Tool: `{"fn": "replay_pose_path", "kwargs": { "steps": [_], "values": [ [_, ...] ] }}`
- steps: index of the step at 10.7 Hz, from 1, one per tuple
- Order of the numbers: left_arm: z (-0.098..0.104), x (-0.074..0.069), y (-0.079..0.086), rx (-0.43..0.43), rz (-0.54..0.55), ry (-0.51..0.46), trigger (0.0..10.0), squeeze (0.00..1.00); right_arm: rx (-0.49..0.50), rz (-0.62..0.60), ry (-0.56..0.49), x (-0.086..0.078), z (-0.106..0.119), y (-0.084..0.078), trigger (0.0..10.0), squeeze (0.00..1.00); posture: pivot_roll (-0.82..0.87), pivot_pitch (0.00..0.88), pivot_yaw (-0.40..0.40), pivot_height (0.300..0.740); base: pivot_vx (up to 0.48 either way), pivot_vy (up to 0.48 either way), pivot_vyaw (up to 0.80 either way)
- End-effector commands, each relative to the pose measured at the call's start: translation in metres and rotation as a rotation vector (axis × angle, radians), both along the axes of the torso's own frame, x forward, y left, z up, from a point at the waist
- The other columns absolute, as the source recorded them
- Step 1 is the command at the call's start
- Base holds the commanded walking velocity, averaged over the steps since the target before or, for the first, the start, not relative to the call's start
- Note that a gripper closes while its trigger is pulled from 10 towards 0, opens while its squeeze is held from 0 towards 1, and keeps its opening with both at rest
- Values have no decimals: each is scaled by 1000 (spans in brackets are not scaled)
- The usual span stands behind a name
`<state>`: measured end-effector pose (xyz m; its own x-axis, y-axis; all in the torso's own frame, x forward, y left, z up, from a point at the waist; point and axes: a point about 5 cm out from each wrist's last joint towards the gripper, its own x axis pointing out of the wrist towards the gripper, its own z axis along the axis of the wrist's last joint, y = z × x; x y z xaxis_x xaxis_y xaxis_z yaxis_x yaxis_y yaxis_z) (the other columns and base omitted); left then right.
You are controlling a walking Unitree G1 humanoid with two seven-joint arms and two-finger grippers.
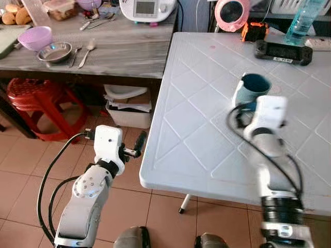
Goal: Setting the table
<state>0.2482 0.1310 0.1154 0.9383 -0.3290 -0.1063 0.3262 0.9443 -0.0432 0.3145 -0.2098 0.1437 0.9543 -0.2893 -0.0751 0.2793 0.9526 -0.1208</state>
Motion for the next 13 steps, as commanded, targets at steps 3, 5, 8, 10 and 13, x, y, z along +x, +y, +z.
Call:
{"fn": "replay_pose_path", "kwargs": {
  "steps": [3, 5, 8, 10, 13],
  "values": [
    [3, 1, 1, 13, -8, -6, 10000, 0, -2, -1, -16, 6, 5, -1, 10000, 0, 20, 94, 78, 740, 0, 0, 0],
    [3, 1, 0, 16, -9, -3, 10000, 0, 7, 5, -16, 9, 3, 0, 9137, 0, 22, 94, 78, 740, 0, 0, 0],
    [2, 3, 2, 25, 9, -1, 10000, 0, 8, 31, -22, 15, 4, 0, 0, 0, 21, 92, 72, 740, 0, 0, 0],
    [2, 4, 2, 22, 14, -7, 10000, 0, 7, 40, -24, 18, 4, -2, 0, 0, 21, 89, 71, 740, 0, 0, 0],
    [6, 0, -5, -81, -88, -12, 10000, 0, 10, 45, -27, 19, 3, -3, 0, 0, 18, 84, 71, 740, 0, 0, 0]
  ]
}}
